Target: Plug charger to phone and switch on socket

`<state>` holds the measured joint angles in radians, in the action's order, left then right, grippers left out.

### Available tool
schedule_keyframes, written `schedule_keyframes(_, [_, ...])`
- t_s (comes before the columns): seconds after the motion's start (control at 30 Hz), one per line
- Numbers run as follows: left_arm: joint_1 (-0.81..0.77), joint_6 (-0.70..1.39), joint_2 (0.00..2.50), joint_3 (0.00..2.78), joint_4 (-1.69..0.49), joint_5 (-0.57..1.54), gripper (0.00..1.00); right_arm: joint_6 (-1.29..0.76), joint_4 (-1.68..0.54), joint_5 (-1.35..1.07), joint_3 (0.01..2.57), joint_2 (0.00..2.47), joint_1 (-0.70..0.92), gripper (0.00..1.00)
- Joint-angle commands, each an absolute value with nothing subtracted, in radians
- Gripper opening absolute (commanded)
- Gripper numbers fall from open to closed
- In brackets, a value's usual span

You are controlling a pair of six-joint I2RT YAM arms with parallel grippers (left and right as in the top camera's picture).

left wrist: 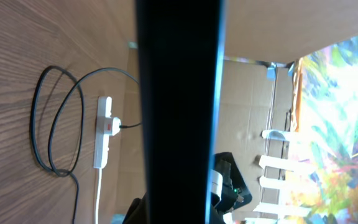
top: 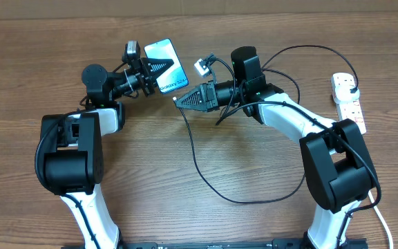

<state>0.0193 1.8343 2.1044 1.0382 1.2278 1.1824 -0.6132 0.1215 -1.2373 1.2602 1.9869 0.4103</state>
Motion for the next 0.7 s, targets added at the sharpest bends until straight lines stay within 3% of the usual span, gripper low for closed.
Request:
schedule_keyframes(0.0, [0.020,1.824,2.100,1.043,1.234,1.171,0.05,-0.656,0.130,-1.208,1.280,1.958,0.410,0.04])
schedule_keyframes(0.67, [0.021,1.783,2.100,1.043,1.221,1.198,0.05,-0.737,0.167,-1.206,1.280,1.958,0.358,0.04])
